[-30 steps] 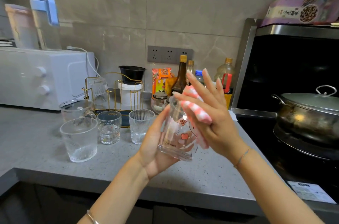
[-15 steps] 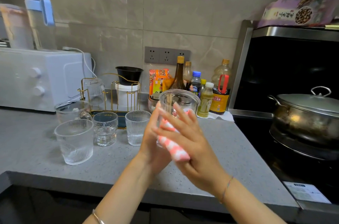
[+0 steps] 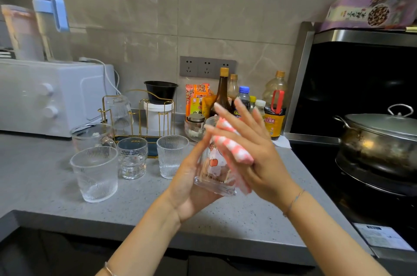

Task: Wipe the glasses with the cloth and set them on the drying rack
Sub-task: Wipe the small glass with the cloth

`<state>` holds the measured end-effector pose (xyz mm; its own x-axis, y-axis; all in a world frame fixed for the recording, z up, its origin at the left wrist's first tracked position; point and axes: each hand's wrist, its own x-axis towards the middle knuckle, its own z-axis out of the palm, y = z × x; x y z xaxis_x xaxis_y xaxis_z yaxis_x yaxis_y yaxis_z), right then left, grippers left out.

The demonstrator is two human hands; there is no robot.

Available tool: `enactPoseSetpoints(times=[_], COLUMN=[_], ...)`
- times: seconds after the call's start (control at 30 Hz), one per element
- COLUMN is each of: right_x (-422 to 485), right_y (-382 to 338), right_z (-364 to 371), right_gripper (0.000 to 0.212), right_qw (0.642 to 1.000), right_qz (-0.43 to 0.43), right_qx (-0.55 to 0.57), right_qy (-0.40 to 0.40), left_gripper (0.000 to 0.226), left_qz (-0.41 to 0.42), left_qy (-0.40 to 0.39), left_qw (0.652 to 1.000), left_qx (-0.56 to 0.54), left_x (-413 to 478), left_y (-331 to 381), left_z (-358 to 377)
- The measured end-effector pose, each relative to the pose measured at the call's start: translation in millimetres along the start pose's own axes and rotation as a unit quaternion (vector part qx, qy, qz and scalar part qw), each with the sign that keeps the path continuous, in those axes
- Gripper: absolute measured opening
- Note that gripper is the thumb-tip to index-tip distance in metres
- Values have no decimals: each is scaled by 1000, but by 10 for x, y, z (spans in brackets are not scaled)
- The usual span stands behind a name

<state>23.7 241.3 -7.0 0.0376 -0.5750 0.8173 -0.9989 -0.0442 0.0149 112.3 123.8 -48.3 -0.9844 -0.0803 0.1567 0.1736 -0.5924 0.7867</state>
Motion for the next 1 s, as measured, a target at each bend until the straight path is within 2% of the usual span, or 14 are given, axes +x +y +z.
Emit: enactPoseSetpoints(times=[0.1, 0.23, 0.4, 0.57, 0.67, 0.83, 0.9, 0.93, 1.0], right_x=[63, 44, -77, -242, -255, -174, -135, -118, -80], right_y=[118, 62, -72, -218, -202, -129, -115, -104, -66], right_z=[-69, 5, 158, 300, 288, 216, 190, 181, 154], right_gripper=[40, 41, 43, 43, 38, 41, 40, 39, 37], right_qw=[1000, 998, 996, 997, 997, 998, 998, 998, 998], right_qz=[10, 31, 29, -24, -45, -51, -54, -55, -48], right_qx=[-22, 33, 80, 74, 49, 33, 30, 29, 21], right_qy=[15, 31, -3, -23, -25, -29, -29, -28, -21], left_gripper=[58, 50, 57, 63, 57, 49, 62, 61, 48], left_qz=[-29, -8, 17, 65, 58, 51, 57, 54, 40], left_qy=[2, 7, -3, 12, 13, 6, -6, -3, -1], left_qw=[999, 997, 996, 990, 991, 995, 996, 997, 997], left_qx=[-22, -74, -88, -124, -121, -87, -65, -59, -64], left_x=[-3, 19, 65, 81, 100, 79, 67, 56, 40], left_y=[-9, -10, -35, -40, -23, 9, 19, 27, 37], left_z=[4, 59, 49, 63, 45, 12, -22, -34, -36])
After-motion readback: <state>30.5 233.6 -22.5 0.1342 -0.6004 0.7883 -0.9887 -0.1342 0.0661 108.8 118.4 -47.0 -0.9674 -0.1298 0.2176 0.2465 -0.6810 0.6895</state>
